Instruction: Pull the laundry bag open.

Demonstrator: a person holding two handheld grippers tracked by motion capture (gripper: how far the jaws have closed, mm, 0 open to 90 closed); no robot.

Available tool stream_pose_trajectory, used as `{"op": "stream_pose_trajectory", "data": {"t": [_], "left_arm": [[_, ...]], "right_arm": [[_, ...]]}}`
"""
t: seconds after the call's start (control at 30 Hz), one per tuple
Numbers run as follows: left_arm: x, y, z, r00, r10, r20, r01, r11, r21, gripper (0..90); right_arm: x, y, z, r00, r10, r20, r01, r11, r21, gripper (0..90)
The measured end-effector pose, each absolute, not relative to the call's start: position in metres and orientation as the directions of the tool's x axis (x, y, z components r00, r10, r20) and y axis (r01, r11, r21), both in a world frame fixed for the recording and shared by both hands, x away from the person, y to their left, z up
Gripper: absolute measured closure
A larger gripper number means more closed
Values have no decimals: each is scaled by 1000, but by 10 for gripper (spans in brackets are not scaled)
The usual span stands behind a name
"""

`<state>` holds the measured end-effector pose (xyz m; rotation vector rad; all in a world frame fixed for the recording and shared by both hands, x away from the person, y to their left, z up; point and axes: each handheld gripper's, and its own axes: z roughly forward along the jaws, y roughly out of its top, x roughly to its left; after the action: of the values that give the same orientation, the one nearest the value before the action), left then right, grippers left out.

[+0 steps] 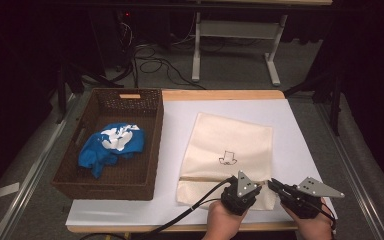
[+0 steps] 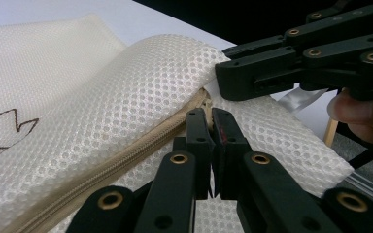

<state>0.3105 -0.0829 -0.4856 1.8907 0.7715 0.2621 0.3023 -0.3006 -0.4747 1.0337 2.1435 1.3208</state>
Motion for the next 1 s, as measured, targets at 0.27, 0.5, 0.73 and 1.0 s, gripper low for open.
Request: {"op": "stream_pose_trajectory", "data": {"t": [0.27,0.5,0.73,1.0], "left_arm": [[317,-76,-491,745,639,-193,423,-229,877,873],[330,-56,-501,640,714,-282,522,-136,842,876],[326,-49,-503,681,698,-221,477,-194,857,872],[324,-47,-502,700,686,-199,455,-214,864,869]], "right_arm": [[298,-295,-473,-658,753,18,359,292,887,861],[295,-298,-471,-644,765,11,345,278,896,867],[297,-307,-471,-636,770,43,357,244,902,864],[296,-309,-474,-635,771,48,364,244,899,857]]}}
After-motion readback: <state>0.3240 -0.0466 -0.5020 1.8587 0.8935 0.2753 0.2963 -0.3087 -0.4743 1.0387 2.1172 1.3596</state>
